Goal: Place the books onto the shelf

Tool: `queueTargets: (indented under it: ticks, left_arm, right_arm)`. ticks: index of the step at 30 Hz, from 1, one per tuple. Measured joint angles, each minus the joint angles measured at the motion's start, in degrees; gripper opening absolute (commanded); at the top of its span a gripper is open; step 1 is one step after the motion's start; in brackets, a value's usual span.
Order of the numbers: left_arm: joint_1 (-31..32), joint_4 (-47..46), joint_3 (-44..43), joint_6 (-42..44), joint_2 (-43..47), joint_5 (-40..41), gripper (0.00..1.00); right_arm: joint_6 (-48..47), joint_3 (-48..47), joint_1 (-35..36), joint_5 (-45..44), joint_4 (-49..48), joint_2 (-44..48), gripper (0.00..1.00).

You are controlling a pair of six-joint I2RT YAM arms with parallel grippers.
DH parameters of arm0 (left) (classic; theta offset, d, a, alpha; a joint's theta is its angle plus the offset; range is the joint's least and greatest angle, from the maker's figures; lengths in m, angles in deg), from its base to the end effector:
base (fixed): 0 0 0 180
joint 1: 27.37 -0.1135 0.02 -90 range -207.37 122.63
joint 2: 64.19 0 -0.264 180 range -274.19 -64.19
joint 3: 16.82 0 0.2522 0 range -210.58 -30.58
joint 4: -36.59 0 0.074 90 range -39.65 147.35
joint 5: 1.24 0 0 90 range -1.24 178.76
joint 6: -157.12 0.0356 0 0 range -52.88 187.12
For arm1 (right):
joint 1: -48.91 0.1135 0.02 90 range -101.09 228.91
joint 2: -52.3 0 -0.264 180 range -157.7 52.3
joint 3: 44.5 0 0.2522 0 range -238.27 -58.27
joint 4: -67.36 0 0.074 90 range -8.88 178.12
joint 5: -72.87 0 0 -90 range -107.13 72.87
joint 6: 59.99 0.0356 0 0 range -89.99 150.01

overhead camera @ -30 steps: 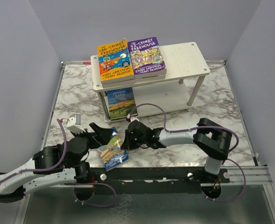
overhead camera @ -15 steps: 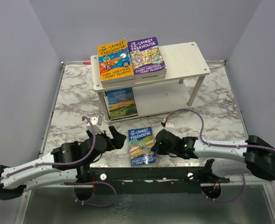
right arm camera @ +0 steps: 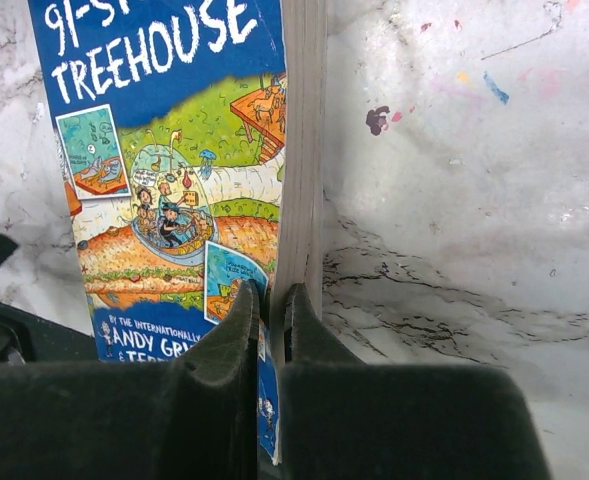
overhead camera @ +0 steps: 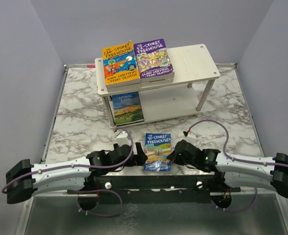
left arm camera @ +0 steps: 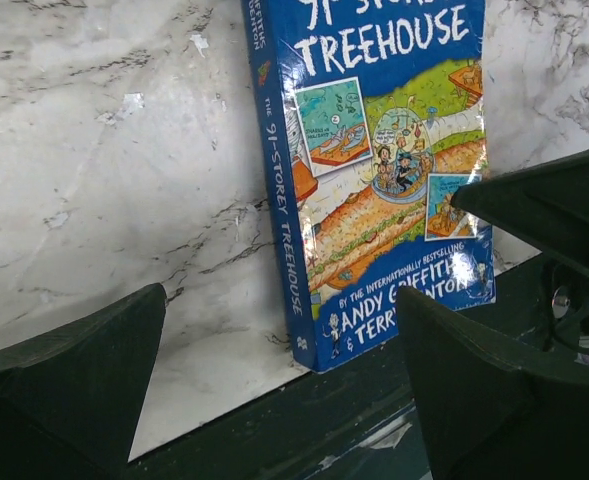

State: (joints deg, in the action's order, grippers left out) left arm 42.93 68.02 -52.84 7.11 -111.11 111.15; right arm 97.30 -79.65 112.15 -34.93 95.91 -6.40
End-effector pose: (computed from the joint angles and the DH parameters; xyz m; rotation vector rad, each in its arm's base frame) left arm 0.0689 -0.1521 0.1866 0.0061 2.3585 -0.7465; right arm 0.0909 0.1561 0.1532 0.2246 2.5155 0.6212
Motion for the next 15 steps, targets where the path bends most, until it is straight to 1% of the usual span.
queueTargets:
  ticks: [4,9,15]
  left_arm:
    - [-3.37,-8.17,2.47,-0.02,-4.52,-5.25,0.94]
    - [-9.20,-18.86,5.51,0.00,-9.44,-12.92,0.93]
    - [-11.98,-29.24,6.23,-0.24,-15.87,-20.06,0.92]
  right_arm:
    - [1.01,1.03,-0.33,0.83,-1.01,0.72,0.01]
    - [2.67,1.90,-0.37,1.49,-2.08,1.01,0.01]
    - [4.85,3.45,-0.37,2.73,-4.79,1.03,0.01]
